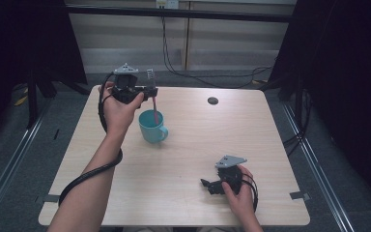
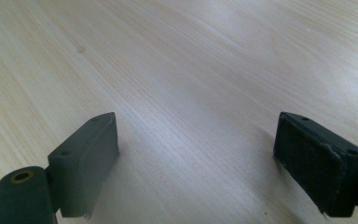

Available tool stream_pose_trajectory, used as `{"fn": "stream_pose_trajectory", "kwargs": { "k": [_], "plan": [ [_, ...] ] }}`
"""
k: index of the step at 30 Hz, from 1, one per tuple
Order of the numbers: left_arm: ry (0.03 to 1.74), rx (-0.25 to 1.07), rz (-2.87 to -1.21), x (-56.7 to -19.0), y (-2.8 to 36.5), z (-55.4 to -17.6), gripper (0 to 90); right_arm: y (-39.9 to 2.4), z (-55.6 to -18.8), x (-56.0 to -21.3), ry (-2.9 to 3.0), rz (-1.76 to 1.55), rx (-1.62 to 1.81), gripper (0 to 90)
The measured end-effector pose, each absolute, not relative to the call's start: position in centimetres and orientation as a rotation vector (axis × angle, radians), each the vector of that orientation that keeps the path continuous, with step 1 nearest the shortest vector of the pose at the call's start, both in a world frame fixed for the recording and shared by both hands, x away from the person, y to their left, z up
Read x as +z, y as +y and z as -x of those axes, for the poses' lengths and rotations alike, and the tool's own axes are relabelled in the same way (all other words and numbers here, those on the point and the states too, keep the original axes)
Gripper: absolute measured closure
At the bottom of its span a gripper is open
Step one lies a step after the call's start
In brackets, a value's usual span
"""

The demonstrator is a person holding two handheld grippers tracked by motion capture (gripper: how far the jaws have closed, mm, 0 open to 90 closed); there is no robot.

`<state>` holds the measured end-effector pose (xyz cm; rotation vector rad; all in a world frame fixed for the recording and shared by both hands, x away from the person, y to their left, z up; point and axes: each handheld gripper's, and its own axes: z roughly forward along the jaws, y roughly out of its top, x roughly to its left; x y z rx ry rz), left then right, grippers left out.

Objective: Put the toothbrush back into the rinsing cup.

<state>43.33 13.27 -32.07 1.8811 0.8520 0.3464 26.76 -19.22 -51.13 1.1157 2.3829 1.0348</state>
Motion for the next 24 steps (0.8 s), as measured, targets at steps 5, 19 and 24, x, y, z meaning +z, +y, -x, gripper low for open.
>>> {"fn": "stream_pose_trajectory", "kwargs": {
  "k": [5,19,24],
  "plan": [
    [0.867,0.358,-1.892,-32.9,13.6,-43.8,80.8,-19.2,-26.8,-51.1,2.382,-1.113,1.035,13.2],
    [0.911,0.371,-1.904,-36.2,13.8,-44.5,80.7,-19.2,-26.7,-51.1,2.385,-1.114,1.036,13.2],
    [0.935,0.372,-1.908,-37.7,14.0,-44.5,80.7,-19.2,-26.7,-51.1,2.392,-1.116,1.036,13.2]
  ]
}}
